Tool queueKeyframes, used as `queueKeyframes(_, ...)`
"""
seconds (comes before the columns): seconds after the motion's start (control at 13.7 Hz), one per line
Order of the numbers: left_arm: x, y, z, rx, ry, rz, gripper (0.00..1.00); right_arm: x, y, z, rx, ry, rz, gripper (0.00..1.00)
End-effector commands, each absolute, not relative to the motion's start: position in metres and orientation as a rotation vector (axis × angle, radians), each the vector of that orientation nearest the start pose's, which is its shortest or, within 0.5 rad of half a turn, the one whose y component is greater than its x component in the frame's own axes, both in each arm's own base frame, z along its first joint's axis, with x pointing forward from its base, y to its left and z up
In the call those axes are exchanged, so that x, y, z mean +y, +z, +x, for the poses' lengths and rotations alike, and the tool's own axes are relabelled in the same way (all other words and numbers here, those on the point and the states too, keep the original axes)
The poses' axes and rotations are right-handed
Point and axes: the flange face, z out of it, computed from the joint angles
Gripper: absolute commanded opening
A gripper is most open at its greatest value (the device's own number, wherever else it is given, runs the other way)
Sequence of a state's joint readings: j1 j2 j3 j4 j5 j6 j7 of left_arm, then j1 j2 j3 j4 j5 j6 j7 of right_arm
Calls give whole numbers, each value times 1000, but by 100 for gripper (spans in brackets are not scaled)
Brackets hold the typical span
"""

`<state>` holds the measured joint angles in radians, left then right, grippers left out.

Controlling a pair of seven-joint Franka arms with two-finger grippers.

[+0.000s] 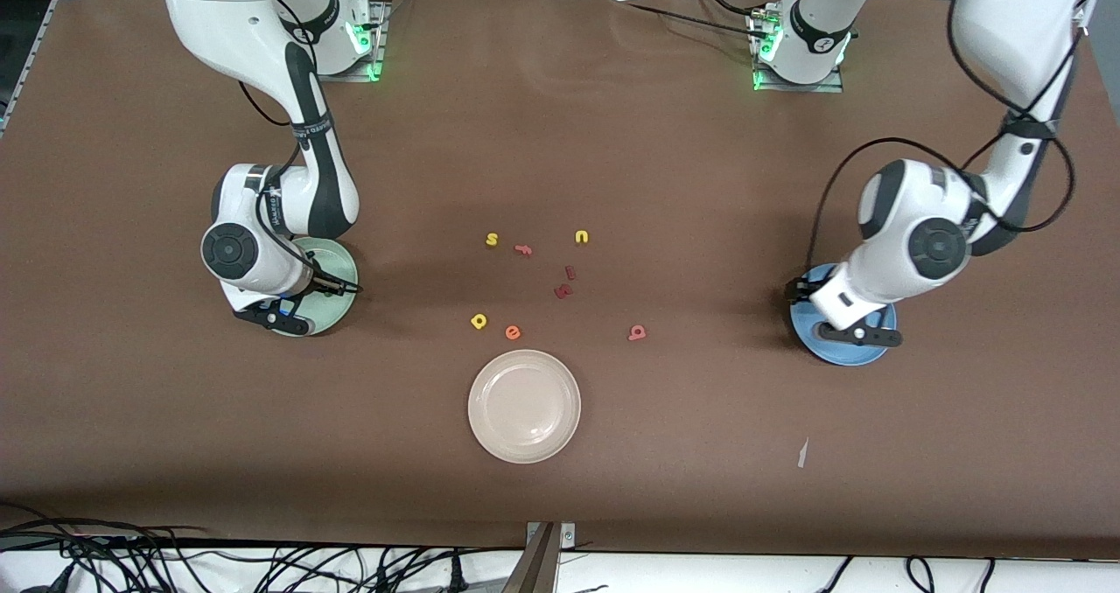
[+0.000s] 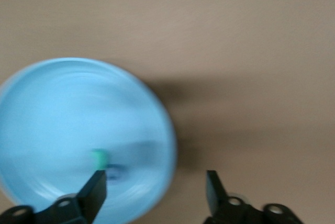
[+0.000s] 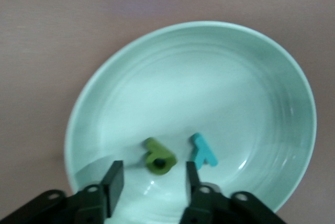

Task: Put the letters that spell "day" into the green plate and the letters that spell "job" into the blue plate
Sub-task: 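Grasp yellow a with the right gripper while the left gripper grasps pink b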

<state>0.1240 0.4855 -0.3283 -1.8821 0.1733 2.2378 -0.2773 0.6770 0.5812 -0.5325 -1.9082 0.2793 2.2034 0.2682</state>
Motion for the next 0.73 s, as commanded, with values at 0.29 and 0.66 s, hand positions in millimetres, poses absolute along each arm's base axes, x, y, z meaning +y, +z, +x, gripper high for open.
queueKeyframes(0.29, -285, 224, 638, -350, 138, -3176, 100, 234, 279, 628, 658, 157, -3128, 100)
queueKeyframes(0.66, -344, 198, 637, -456, 121, -3161, 99, 307, 255, 622, 706, 110, -3037, 95)
